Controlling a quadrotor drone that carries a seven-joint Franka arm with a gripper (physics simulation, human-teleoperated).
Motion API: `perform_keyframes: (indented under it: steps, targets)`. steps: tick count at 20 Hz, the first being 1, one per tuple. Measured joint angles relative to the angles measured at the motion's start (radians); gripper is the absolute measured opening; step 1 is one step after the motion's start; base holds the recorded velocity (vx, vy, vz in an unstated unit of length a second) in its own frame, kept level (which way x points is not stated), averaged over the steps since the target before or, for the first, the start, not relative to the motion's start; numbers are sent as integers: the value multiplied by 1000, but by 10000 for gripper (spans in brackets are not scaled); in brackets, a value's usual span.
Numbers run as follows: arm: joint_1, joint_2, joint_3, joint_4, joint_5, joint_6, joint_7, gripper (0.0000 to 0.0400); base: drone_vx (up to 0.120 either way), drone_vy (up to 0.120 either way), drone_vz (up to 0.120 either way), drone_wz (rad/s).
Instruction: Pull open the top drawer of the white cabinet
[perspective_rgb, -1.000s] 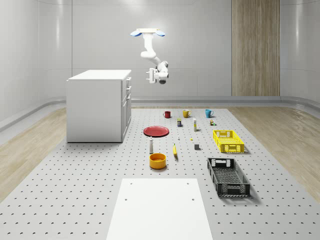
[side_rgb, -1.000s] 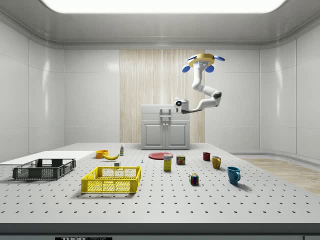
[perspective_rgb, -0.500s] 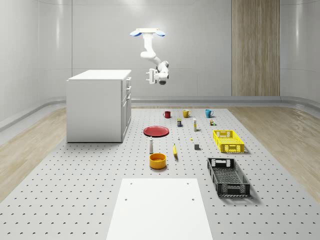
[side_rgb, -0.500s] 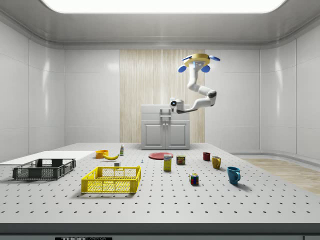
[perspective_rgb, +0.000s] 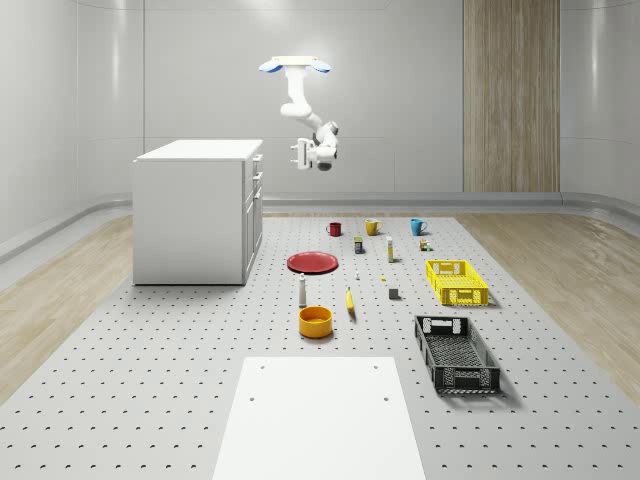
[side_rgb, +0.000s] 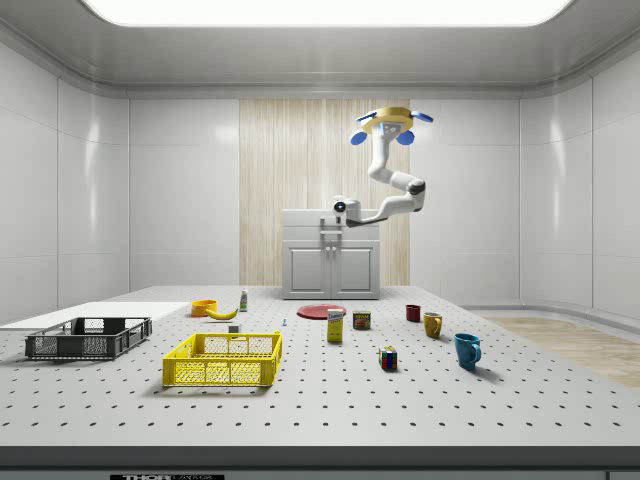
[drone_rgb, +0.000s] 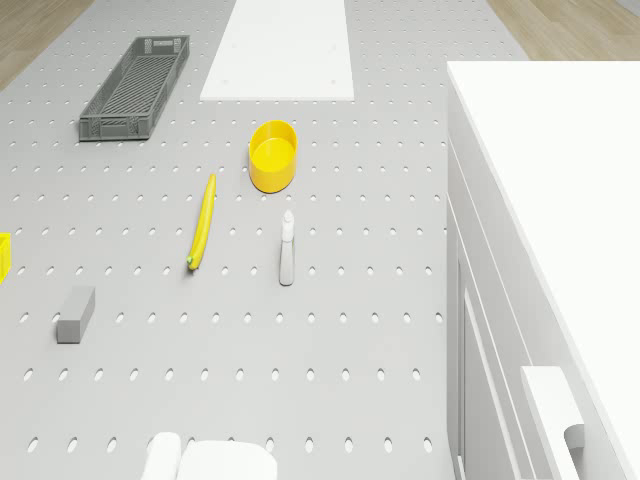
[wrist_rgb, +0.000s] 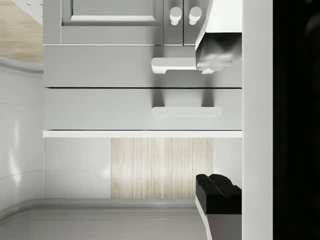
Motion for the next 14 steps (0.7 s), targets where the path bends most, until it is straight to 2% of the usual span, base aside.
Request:
perform_keyframes:
  steps: [14]
  targets:
    - [39,1,112,-87,97,146,-24,305,0,0,0,0]
